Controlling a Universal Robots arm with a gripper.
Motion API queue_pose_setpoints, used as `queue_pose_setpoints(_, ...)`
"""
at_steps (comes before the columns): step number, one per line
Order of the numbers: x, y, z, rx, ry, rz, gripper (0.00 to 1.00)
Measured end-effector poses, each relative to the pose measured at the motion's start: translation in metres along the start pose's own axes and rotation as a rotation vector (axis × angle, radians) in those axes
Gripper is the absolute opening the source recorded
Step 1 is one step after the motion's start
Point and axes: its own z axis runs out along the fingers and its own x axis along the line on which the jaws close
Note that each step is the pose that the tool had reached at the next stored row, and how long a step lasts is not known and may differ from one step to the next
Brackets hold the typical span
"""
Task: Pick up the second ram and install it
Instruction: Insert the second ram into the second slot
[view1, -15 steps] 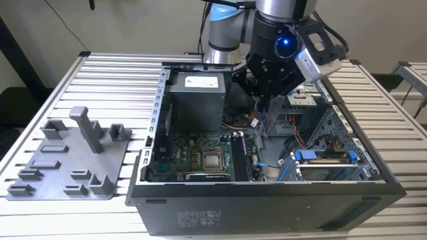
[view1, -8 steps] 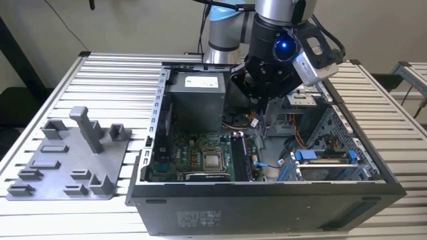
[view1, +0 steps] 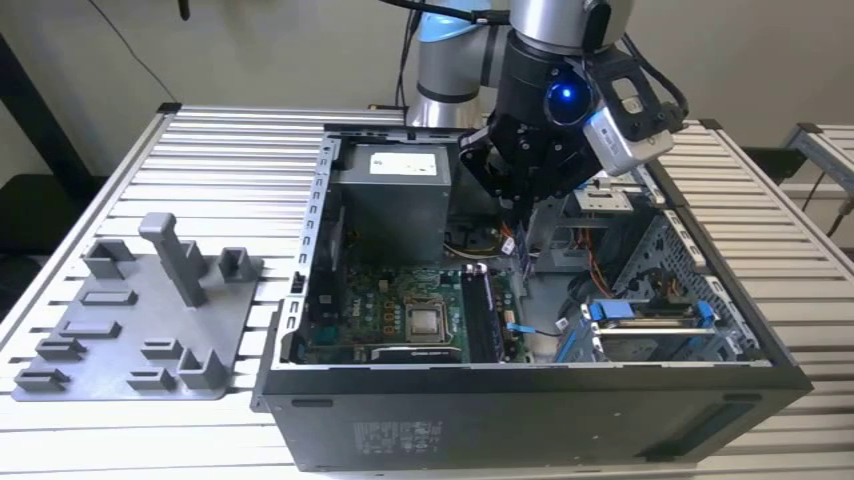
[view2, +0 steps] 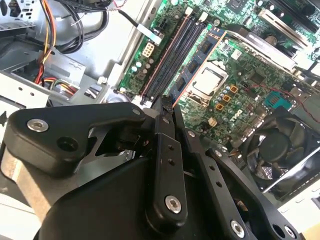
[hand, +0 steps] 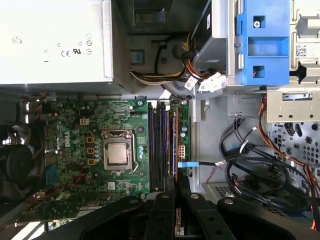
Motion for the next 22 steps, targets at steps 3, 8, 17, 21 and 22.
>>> queue_pose_setpoints(3, 0.0001, 0.0000, 0.0014, -0.0001, 0.0000, 0.000, 0.14)
queue_pose_setpoints(8, 0.0001, 0.0000, 0.0039, 0.0000, 0.0000, 0.000, 0.14)
queue_pose_setpoints(17, 0.0003, -0.0001, 0.0072, 0.0001, 0.0000, 0.001, 0.14)
queue_pose_setpoints(21, 0.0003, -0.0001, 0.0083, 0.0001, 0.0000, 0.001, 0.14)
queue_pose_setpoints(22, 0.0003, -0.0001, 0.0085, 0.0001, 0.0000, 0.001, 0.14)
